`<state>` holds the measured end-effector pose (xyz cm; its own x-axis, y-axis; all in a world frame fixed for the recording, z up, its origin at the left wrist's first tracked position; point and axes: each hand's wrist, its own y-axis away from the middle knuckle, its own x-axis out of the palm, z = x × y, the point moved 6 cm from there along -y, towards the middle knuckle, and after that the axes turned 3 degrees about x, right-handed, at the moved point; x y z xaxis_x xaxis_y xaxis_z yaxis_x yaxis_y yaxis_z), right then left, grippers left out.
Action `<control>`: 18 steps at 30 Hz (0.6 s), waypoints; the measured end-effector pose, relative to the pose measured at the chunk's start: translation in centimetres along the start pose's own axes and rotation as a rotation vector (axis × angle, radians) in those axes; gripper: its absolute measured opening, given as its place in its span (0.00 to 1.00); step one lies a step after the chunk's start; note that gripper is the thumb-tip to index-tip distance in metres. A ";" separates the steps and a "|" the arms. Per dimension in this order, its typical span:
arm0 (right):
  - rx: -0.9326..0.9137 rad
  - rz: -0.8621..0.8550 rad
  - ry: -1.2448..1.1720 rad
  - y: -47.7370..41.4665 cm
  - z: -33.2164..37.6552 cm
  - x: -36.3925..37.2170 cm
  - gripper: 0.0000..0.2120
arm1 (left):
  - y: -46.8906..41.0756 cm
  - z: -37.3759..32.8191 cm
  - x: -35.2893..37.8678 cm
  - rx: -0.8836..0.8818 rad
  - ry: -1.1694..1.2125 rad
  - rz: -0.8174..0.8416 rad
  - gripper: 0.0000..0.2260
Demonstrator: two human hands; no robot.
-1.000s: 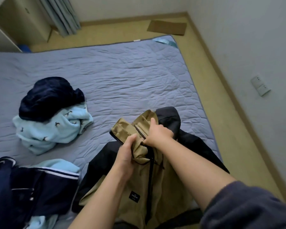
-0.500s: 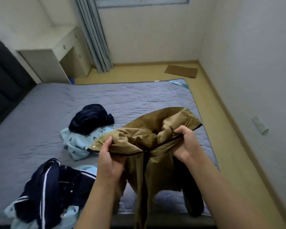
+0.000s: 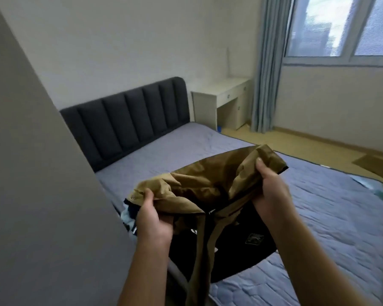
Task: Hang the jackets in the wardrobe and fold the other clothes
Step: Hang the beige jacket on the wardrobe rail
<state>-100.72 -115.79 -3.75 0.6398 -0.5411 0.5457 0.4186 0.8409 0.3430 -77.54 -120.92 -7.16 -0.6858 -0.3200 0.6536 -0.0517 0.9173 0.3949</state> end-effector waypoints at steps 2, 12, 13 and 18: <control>0.056 0.081 0.021 1.6 -1.3 1.9 0.19 | 2.3 -2.0 -2.1 0.019 0.112 -0.045 0.14; 0.293 0.430 0.197 12.0 -11.6 11.7 0.08 | 15.2 -10.5 -14.4 0.273 0.339 -0.229 0.24; 0.316 0.465 0.224 13.3 -13.2 12.4 0.08 | 16.8 -11.2 -15.9 0.309 0.339 -0.252 0.24; 0.488 0.689 0.357 22.3 -21.7 15.1 0.11 | 26.6 -14.2 -25.2 0.520 0.365 -0.448 0.16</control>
<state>-67.72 -105.43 -4.43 0.8424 0.1791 0.5082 -0.3961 0.8452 0.3588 -51.35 -91.86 -3.97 -0.2410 -0.6618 0.7099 -0.6636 0.6461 0.3771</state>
